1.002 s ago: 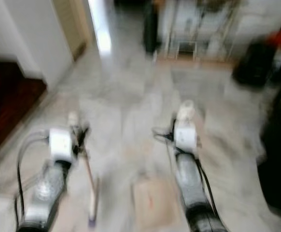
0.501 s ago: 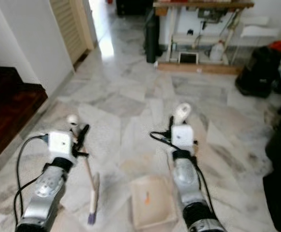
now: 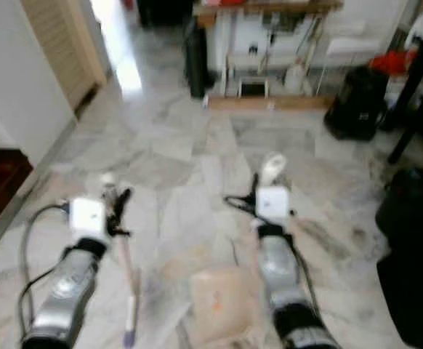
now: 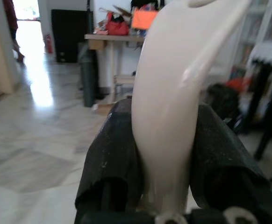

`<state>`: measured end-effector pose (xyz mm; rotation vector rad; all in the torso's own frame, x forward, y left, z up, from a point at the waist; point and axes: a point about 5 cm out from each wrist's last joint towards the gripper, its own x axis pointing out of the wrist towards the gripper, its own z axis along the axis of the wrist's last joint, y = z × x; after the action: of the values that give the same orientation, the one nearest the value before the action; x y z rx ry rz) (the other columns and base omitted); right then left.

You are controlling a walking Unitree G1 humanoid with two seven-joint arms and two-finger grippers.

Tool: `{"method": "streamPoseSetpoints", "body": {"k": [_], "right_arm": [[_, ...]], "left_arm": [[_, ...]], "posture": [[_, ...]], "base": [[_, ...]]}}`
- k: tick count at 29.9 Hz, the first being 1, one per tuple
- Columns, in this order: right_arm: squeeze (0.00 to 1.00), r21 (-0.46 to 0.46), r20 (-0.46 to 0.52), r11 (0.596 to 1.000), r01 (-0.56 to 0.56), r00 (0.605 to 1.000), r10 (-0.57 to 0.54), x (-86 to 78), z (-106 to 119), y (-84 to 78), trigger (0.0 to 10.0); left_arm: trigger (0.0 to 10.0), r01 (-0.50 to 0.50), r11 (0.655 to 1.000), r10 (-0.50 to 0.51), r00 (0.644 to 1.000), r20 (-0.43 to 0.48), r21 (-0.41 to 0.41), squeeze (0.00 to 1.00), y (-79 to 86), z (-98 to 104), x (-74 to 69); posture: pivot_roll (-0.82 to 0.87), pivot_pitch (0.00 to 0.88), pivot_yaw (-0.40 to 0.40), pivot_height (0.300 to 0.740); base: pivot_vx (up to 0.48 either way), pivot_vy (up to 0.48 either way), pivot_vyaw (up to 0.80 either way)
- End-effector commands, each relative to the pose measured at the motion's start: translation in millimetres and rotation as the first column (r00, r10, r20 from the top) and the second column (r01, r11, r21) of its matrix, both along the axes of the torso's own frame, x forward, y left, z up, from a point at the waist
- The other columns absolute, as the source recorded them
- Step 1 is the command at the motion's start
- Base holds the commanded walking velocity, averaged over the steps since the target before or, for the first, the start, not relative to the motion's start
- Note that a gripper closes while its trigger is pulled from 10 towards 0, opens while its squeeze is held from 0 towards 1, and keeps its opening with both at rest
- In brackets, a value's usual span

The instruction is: Sweep floor

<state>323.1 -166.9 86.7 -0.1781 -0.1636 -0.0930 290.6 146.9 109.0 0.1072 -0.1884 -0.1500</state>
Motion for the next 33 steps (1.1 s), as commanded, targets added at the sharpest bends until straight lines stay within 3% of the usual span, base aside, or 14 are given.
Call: {"method": "streamPoseSetpoints", "body": {"k": [1,33], "right_arm": [[0.00,0.012,0.066,0.999,-0.048,0.997,0.047,6.6,15.1,17.0,10.0],[0.00,0.019,0.069,0.998,-0.053,0.996,0.052,7.0,15.2,19.6,10.0]], "left_arm": [[10.0,-0.025,1.000,0.025,0.999,0.040,0.005,0.00,9.7,8.5,1.5],[10.0,-0.026,1.000,0.026,0.999,0.040,0.009,0.00,10.8,8.8,1.5]], "posture": [[0.10,0.021,0.024,0.740],[0.10,0.027,0.027,0.740]], "base": [[0.375,0.000,0.00],[0.362,0.000,-0.07]]}}
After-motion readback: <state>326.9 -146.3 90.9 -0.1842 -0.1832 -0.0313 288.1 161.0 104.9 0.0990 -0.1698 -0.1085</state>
